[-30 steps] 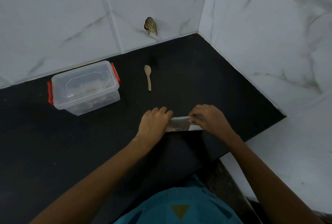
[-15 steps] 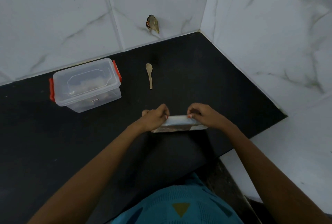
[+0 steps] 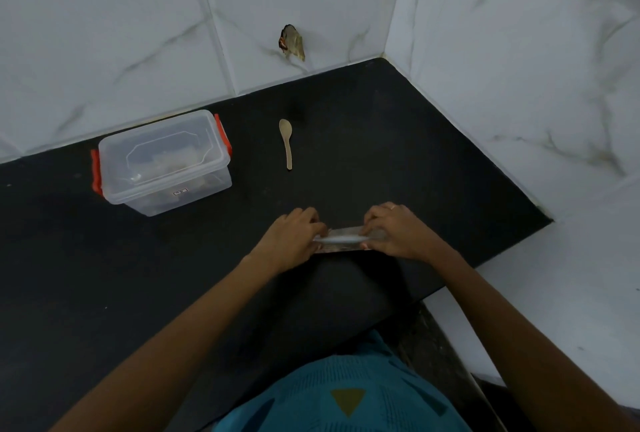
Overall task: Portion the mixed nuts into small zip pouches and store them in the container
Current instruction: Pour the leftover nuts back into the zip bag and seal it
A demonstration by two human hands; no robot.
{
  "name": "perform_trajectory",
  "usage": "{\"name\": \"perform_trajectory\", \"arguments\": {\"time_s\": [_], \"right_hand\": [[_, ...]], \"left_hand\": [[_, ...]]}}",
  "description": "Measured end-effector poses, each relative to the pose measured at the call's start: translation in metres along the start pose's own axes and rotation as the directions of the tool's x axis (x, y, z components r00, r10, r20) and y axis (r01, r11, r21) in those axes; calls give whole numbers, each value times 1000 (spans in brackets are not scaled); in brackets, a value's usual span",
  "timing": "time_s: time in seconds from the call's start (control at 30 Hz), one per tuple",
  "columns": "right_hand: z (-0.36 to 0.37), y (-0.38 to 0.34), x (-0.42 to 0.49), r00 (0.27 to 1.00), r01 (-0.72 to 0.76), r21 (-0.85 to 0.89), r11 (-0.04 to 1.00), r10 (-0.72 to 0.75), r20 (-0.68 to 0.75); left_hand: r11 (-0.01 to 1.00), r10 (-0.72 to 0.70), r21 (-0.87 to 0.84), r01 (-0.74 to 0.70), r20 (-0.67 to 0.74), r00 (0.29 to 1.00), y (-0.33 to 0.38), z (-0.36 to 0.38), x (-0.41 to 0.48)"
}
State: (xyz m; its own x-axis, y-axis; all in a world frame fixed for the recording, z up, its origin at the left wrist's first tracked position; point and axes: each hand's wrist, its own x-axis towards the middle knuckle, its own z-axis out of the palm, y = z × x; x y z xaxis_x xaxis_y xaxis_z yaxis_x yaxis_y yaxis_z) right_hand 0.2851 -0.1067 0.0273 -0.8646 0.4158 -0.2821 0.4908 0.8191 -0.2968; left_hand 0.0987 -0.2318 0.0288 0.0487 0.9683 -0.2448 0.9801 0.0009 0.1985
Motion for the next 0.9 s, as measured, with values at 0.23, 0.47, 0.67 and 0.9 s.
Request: {"name": "perform_trajectory", "arguments": {"time_s": [0.23,0.47,0.67,0.9], "right_hand": [[23,6,-12,991,-48,145,988,65,-113],[33,5,-8,954,-103,362,927,195,-226],[32,11,-3,936,-180,540,822,312,-163],[33,12,3,886,-269,685,677,453,-100]], "left_hand": [[990,-46,-136,31,-110,993,-2,22,-10],[775,-246,-618,133,-102,964,-8,31,-13],[705,-341,-678,206,-70,938,-12,36,-12],[624,-460,-673,398,95,883,-16,37,-9]]}}
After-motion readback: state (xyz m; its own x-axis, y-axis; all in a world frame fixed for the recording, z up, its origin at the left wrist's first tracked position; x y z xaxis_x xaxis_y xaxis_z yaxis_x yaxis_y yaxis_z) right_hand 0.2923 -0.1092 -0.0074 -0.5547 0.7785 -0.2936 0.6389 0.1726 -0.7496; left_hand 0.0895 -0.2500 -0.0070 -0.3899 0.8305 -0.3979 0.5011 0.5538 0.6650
